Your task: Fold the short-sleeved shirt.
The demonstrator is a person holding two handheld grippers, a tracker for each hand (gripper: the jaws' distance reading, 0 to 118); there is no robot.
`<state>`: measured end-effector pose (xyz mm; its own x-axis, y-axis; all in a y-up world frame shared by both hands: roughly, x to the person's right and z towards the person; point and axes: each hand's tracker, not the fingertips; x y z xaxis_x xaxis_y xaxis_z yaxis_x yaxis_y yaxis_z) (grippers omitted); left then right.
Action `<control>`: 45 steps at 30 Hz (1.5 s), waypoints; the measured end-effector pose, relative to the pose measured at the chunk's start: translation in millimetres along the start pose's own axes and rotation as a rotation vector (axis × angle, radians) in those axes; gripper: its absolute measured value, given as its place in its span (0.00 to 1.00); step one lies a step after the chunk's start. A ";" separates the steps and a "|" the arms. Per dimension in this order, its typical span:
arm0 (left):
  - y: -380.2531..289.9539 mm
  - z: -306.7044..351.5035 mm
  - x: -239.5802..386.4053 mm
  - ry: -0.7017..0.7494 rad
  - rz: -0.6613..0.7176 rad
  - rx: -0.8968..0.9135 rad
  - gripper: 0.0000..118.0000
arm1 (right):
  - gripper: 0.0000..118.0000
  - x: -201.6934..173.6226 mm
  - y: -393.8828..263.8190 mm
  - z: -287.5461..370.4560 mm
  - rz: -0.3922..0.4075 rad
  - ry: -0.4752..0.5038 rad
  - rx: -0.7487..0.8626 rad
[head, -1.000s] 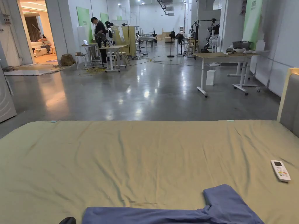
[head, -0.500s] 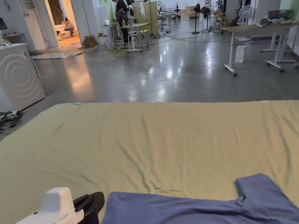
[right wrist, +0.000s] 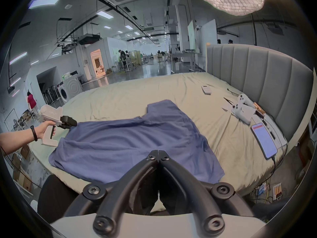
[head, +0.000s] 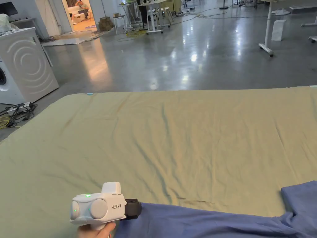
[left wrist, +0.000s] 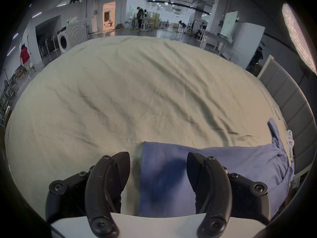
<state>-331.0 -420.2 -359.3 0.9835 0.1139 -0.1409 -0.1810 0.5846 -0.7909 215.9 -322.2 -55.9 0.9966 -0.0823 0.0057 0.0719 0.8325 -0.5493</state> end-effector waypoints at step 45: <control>5.6 63.2 18.0 -0.144 -0.059 -0.011 0.04 | 0.01 99.2 129.1 -264.2 -0.044 0.144 -0.279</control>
<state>-314.8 -364.1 -328.6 0.9809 0.1943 -0.0076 -0.1221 0.5849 -0.8019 313.3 -367.6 -347.0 0.9753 -0.2084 -0.0731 0.0810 0.6455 -0.7595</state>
